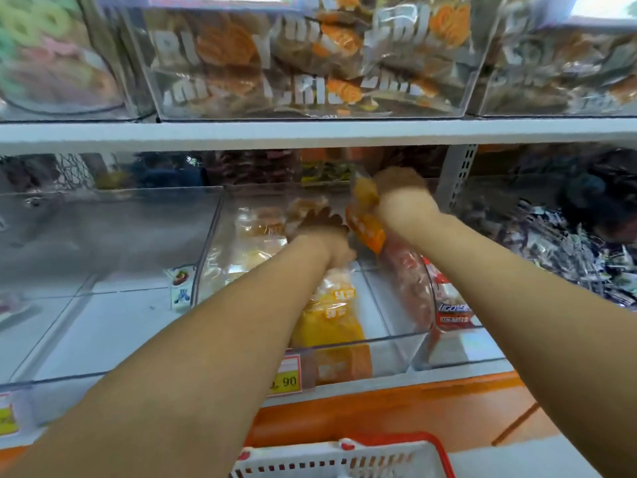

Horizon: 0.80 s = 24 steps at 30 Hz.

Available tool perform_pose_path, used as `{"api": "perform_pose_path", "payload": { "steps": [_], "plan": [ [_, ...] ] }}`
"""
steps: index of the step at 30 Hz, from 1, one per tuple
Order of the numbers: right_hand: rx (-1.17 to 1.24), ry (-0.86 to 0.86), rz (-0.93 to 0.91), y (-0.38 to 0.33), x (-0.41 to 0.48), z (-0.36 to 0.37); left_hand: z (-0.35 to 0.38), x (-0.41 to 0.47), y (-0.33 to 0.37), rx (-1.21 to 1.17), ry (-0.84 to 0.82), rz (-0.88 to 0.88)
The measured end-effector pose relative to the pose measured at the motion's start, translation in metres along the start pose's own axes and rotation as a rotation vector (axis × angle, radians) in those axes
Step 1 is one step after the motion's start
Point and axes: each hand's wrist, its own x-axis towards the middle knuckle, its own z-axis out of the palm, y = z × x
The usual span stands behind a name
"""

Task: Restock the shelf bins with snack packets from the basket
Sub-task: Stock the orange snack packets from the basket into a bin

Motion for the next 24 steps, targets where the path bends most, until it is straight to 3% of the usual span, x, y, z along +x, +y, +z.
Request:
{"api": "perform_pose_path", "payload": {
  "steps": [7,11,15,20,24],
  "plan": [
    [-0.047,-0.086,0.076,-0.021,0.026,0.019,0.005,-0.002,-0.001,-0.152,0.02,-0.23],
    [-0.084,-0.116,0.029,-0.026,0.04,0.032,0.003,-0.006,-0.002,-0.109,0.039,-0.212],
    [-0.129,-0.151,-0.09,-0.021,0.056,0.046,0.009,0.0,-0.005,-0.133,0.031,-0.202],
    [-0.218,-0.325,-0.313,-0.011,0.069,0.039,0.021,0.011,-0.009,-0.216,0.036,-0.251],
    [-0.342,-0.173,-0.339,-0.013,0.072,0.052,0.017,0.006,-0.007,-0.205,0.134,-0.231]
  ]
}}
